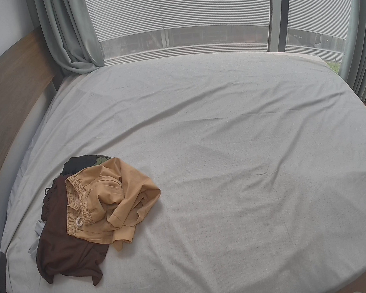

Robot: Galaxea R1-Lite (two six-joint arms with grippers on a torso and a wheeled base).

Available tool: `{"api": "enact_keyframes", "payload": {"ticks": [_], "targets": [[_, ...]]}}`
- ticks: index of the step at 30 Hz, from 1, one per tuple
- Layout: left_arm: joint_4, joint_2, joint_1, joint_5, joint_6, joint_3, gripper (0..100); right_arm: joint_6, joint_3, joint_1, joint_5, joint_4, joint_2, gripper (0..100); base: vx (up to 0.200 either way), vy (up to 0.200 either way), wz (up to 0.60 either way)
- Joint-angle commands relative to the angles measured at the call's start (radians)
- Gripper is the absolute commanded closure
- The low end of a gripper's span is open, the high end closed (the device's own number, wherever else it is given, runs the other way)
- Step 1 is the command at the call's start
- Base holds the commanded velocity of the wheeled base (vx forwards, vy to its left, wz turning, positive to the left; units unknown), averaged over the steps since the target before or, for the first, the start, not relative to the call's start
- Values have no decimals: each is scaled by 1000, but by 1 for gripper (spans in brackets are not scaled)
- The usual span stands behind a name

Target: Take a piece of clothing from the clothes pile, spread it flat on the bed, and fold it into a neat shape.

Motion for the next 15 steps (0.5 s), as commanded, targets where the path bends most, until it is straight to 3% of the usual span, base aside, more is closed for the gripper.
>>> {"api": "enact_keyframes", "payload": {"ticks": [1,7,15], "targets": [[-57,218,-6,-37,-67,-48,0,0,18,0,-1,0,-15,0,0,0,0],[-71,310,-8,-77,-141,-78,0,1,18,-1,-1,0,-13,0,0,0,0],[-98,454,-8,-140,-165,-92,0,0,18,-1,-1,0,-13,0,0,0,0]]}}
